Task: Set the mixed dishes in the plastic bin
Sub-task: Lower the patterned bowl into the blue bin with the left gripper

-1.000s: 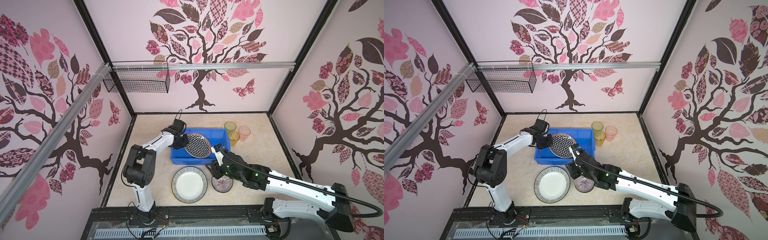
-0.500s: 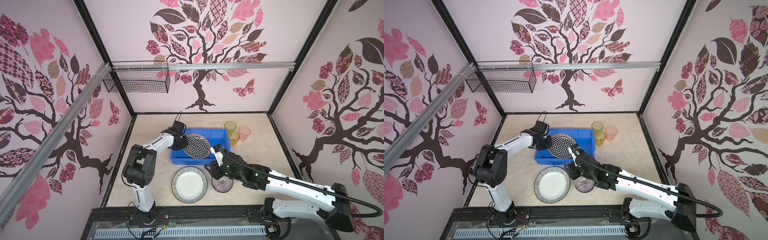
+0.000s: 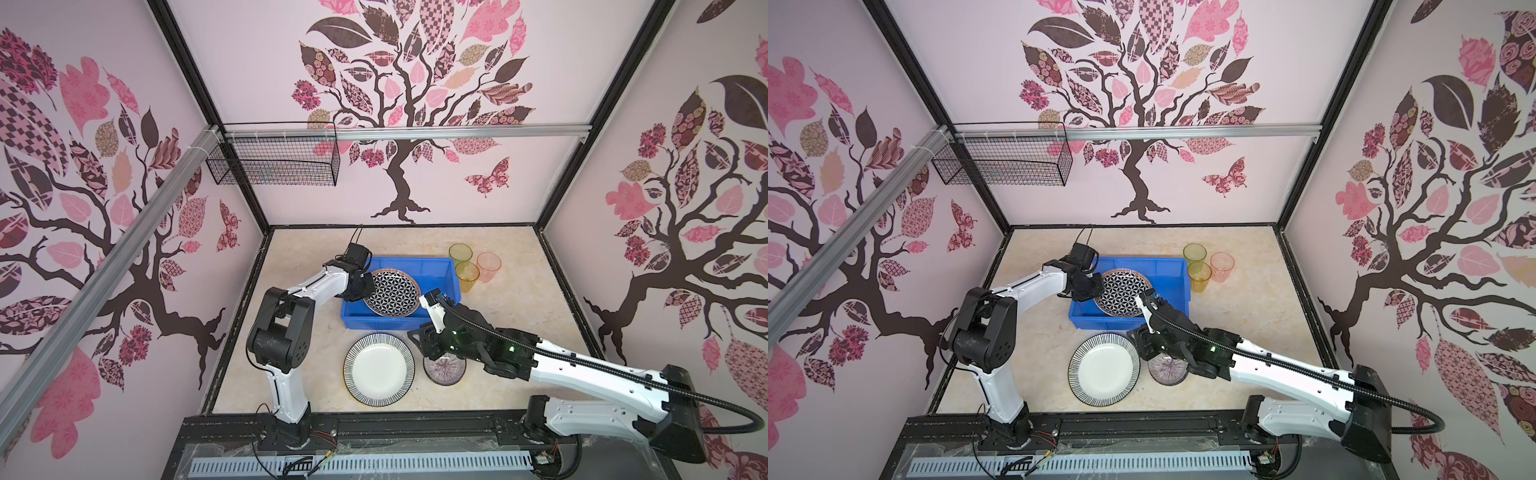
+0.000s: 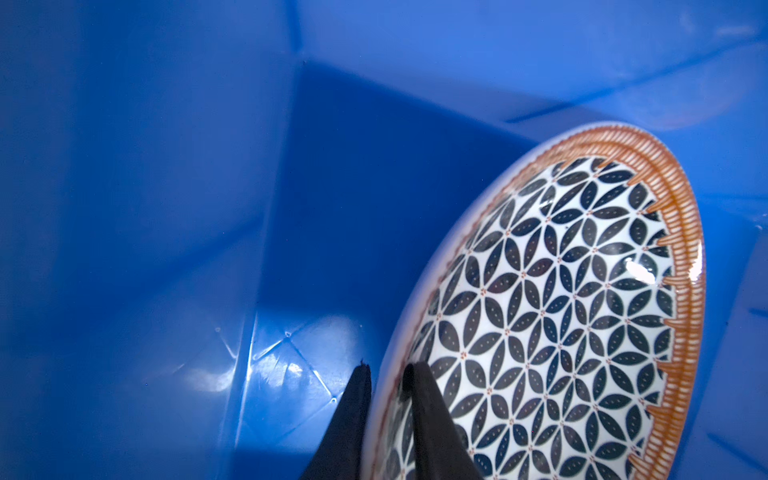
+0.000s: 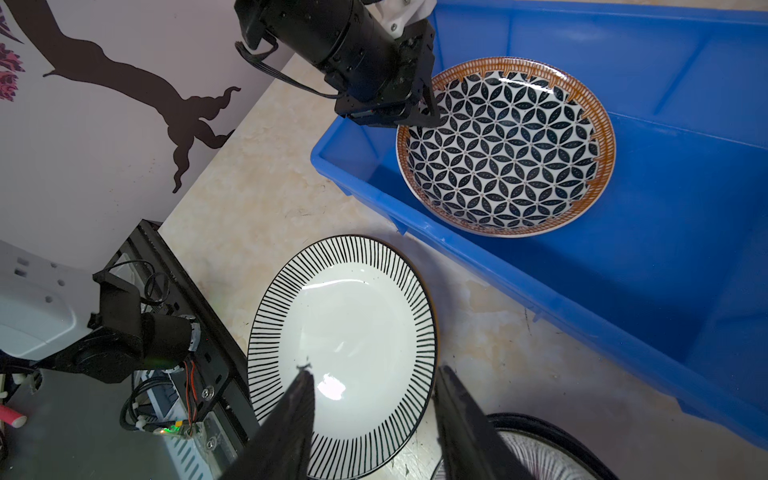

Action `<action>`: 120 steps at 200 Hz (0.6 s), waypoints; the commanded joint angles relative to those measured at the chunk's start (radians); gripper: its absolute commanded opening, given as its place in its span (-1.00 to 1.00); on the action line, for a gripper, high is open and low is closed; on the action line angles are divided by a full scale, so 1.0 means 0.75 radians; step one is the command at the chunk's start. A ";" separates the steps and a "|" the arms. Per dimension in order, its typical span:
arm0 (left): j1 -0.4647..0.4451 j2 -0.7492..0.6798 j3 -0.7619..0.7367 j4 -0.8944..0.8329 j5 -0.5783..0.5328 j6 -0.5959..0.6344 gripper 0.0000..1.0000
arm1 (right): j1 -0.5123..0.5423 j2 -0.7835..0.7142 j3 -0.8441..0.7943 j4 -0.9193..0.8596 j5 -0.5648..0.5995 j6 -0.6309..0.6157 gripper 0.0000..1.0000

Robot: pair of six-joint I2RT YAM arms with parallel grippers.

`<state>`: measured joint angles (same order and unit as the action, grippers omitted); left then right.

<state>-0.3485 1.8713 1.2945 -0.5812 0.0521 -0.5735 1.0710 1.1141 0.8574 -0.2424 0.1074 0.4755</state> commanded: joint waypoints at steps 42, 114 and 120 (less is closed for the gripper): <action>0.009 0.058 -0.035 -0.041 -0.067 0.007 -0.53 | -0.004 0.034 0.025 -0.017 -0.038 0.021 0.01; 0.009 -0.006 -0.031 -0.068 -0.063 0.019 -0.51 | -0.004 0.082 0.034 -0.046 -0.075 0.024 0.02; 0.009 -0.017 -0.029 -0.070 -0.062 0.022 -0.51 | -0.004 0.089 0.037 -0.052 -0.079 0.025 0.02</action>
<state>-0.3477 1.8751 1.2945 -0.5903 0.0067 -0.5659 1.0706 1.1534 0.8574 -0.2512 0.0662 0.4839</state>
